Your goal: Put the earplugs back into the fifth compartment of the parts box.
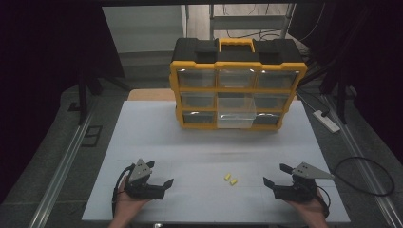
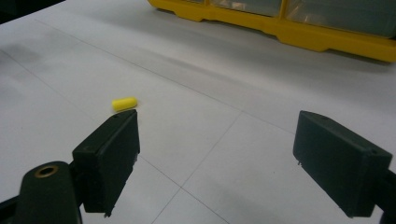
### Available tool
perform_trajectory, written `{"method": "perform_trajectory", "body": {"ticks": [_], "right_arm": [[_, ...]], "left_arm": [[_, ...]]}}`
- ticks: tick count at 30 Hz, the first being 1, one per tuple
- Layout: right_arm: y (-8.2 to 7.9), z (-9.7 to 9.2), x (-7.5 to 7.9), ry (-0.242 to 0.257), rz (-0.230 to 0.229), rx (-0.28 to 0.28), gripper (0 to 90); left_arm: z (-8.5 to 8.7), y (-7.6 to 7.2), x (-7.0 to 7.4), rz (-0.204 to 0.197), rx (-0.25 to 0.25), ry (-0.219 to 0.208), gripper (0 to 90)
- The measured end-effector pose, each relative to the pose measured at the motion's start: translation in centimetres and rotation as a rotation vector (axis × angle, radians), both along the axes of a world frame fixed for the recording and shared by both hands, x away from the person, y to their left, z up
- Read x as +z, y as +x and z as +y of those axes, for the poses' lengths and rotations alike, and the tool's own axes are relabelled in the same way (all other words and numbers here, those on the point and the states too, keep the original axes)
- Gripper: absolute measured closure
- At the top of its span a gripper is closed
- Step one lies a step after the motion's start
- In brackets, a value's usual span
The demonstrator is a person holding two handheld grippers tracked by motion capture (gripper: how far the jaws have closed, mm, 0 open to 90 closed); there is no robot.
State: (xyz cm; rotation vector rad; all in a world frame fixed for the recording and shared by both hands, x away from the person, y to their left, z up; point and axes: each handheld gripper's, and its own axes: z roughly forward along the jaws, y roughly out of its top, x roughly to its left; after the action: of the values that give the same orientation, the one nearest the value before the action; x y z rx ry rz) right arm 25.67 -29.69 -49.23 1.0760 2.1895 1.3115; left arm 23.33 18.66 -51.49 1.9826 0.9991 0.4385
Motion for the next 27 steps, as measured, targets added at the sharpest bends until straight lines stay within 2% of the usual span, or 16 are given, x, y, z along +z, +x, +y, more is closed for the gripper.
{"method": "perform_trajectory", "body": {"ticks": [5,8,18,22,27], "right_arm": [[0.1,0.3,0.2,0.006,0.015,0.008,15.8],[0.4,0.6,0.4,0.003,0.027,0.037,16.7],[0.9,2.1,0.8,-0.037,0.059,0.083,16.9],[1.1,3.3,1.3,-0.053,0.069,0.106,17.2],[1.3,5.6,1.4,-0.118,0.082,0.147,17.1]], "left_arm": [[-0.2,0.1,0.0,-0.001,-0.01,0.003,4.8],[-0.1,0.0,0.0,-0.001,-0.011,-0.001,4.9],[-0.3,-0.1,0.0,0.0,-0.017,0.004,5.2],[-0.4,0.0,0.0,0.004,-0.018,0.005,5.1],[-0.7,0.1,-0.2,0.01,-0.028,0.015,5.1]]}}
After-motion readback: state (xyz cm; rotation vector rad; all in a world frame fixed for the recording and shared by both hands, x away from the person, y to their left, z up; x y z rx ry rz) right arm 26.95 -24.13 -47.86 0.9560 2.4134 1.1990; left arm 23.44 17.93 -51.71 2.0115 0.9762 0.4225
